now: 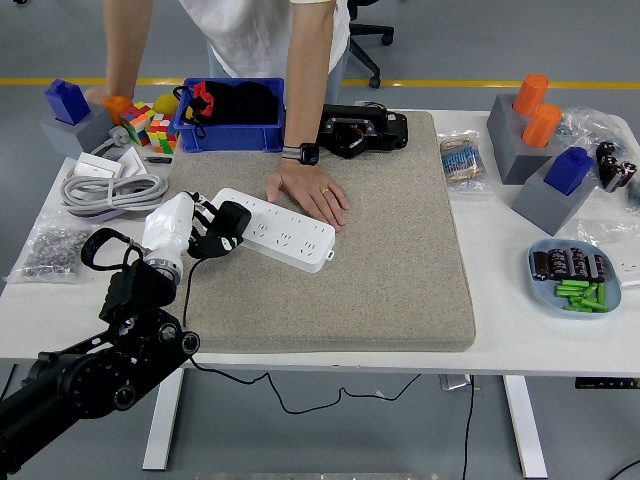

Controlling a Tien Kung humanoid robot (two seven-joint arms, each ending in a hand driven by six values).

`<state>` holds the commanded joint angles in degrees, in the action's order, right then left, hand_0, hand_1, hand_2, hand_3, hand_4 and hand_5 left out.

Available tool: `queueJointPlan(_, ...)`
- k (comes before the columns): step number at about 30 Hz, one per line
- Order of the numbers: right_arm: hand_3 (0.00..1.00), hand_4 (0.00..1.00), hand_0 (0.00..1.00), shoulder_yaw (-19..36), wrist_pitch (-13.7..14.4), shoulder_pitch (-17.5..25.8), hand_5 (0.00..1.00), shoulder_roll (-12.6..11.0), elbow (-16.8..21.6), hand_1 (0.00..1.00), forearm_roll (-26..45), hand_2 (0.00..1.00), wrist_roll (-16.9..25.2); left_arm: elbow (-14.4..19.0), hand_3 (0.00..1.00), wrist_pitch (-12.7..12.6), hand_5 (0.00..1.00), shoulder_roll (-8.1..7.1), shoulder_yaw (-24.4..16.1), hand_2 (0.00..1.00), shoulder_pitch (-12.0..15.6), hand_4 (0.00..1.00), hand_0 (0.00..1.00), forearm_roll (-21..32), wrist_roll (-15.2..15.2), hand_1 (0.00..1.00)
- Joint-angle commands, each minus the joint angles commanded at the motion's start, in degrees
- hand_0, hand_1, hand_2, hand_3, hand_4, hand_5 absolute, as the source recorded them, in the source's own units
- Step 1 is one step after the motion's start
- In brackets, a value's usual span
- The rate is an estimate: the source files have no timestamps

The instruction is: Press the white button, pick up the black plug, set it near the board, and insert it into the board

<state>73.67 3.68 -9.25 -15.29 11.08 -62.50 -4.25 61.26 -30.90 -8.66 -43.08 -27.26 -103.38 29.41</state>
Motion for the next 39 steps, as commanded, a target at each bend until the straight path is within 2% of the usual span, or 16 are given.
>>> queueJointPlan(2,0.580,0.648,0.622,-0.05,0.01,0.01,0.366,-0.02,0.00,0.593,0.01,0.582,0.00,0.07,0.605,0.04,0.108,0.00,0.04,0.461,0.00,0.998,0.448,-0.18,0.19,0.536)
queueJointPlan(3,0.580,0.648,0.622,-0.11,0.01,0.04,0.366,-0.05,-0.01,0.593,0.02,0.582,0.01,0.02,0.648,0.01,0.106,-0.02,0.06,0.527,0.00,0.998,0.569,0.14,0.16,0.620)
queueJointPlan(8,0.580,0.648,0.622,-0.12,0.03,-0.03,0.366,-0.10,0.01,0.593,0.02,0.582,0.02,-0.37,0.648,-0.15,0.106,-0.11,0.23,0.527,-0.01,0.998,0.569,0.07,0.24,0.620)
queueJointPlan(9,0.580,0.649,0.622,-0.16,0.03,-0.03,0.366,-0.11,0.01,0.593,0.07,0.582,0.02,-0.44,0.633,-0.34,0.117,-0.12,0.30,0.447,0.00,0.998,0.462,0.12,0.10,0.542)
queueJointPlan(14,0.580,0.649,0.622,-0.17,0.05,0.00,0.366,-0.16,-0.02,0.593,0.09,0.582,0.03,-0.59,0.633,-1.04,0.117,-0.07,0.42,0.447,-0.04,0.998,0.462,0.52,-0.40,0.542)
queueJointPlan(15,0.580,0.649,0.622,-0.16,0.05,0.01,0.366,-0.17,-0.03,0.593,0.08,0.582,0.02,-0.59,0.590,-1.13,0.101,-0.06,0.42,0.399,-0.02,0.961,0.398,0.55,-0.41,0.447)
queueJointPlan(20,0.580,0.649,0.622,-0.14,0.04,0.10,0.366,-0.18,-0.01,0.593,0.07,0.582,0.04,-0.31,0.590,-0.93,0.101,-0.05,0.48,0.399,0.07,0.961,0.398,0.27,0.03,0.447)
queueJointPlan(21,0.580,0.649,0.622,-0.14,0.04,0.11,0.366,-0.18,0.01,0.593,0.06,0.582,0.05,-0.26,0.574,-0.91,0.095,-0.04,0.47,0.391,0.07,0.946,0.376,0.18,0.10,0.418)
queueJointPlan(26,0.580,0.649,0.622,-0.12,0.03,0.19,0.366,-0.14,0.00,0.593,0.04,0.582,0.05,-0.17,0.574,-0.92,0.095,0.09,0.42,0.391,0.09,0.946,0.376,-0.41,0.57,0.418)
queueJointPlan(27,0.579,0.648,0.622,-0.08,0.05,0.24,0.365,-0.14,-0.01,0.593,0.02,0.582,0.06,-0.14,0.608,-0.91,0.088,0.11,0.43,0.421,0.13,0.950,0.402,-0.53,0.71,0.481)
queueJointPlan(39,0.579,0.649,0.622,0.03,0.07,0.16,0.365,-0.13,0.01,0.593,0.11,0.582,0.11,-1.08,0.616,-1.44,0.060,0.49,0.71,0.428,-0.18,0.927,0.407,-0.30,0.58,0.497)
